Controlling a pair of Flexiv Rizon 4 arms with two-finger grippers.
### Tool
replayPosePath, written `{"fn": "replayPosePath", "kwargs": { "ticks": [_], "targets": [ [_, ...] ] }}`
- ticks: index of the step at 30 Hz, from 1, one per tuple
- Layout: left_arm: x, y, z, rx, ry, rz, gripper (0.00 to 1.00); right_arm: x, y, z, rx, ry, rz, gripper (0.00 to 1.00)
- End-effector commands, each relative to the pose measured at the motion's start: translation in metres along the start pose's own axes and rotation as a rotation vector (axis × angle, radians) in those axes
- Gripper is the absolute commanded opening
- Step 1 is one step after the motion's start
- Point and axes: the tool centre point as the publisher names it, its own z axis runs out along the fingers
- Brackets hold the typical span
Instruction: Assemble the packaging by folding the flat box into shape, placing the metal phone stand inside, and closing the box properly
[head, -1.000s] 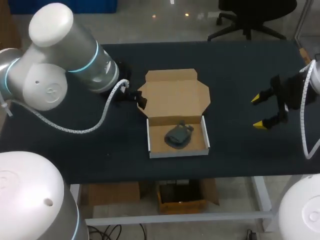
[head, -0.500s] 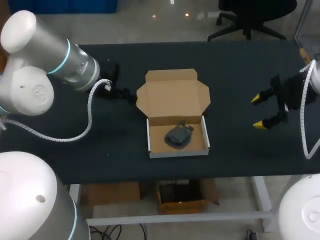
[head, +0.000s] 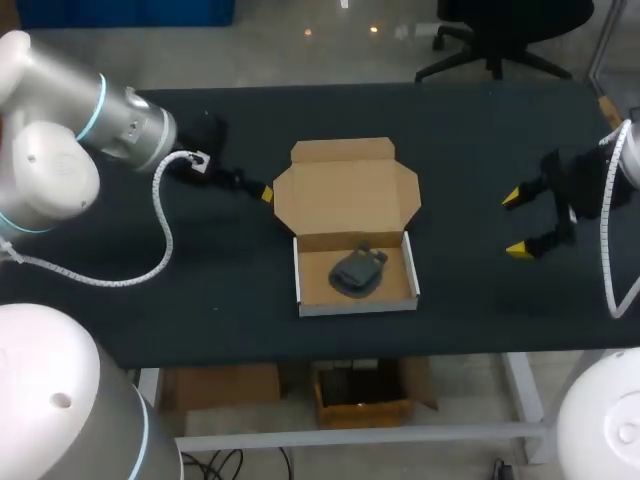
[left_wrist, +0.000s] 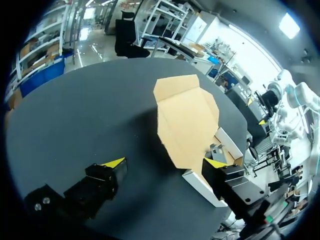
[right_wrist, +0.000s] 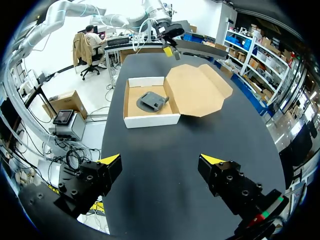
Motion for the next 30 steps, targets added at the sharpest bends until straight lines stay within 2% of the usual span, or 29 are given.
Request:
{"fn": "replayPosePath", "kwargs": {
  "ticks": [1,18,22,30],
  "targets": [
    [-0.009,-0.006,0.010,0.003,0.128,0.010,1.00,0.000,-0.001,-0.001,-0.003,0.001,-0.001,1.00],
    [-0.010,-0.009,0.015,0.002,0.133,0.000,1.00,0.000,-0.001,-0.001,-0.003,0.001,-0.001,1.00],
    [-0.011,-0.013,0.023,-0.006,0.179,0.033,1.00,0.000,-0.001,-0.001,-0.003,0.001,-0.001,1.00],
    [-0.009,-0.020,0.040,-0.009,0.288,0.046,1.00,-0.014,0.010,-0.005,0.022,0.039,-0.053,1.00]
  ]
}}
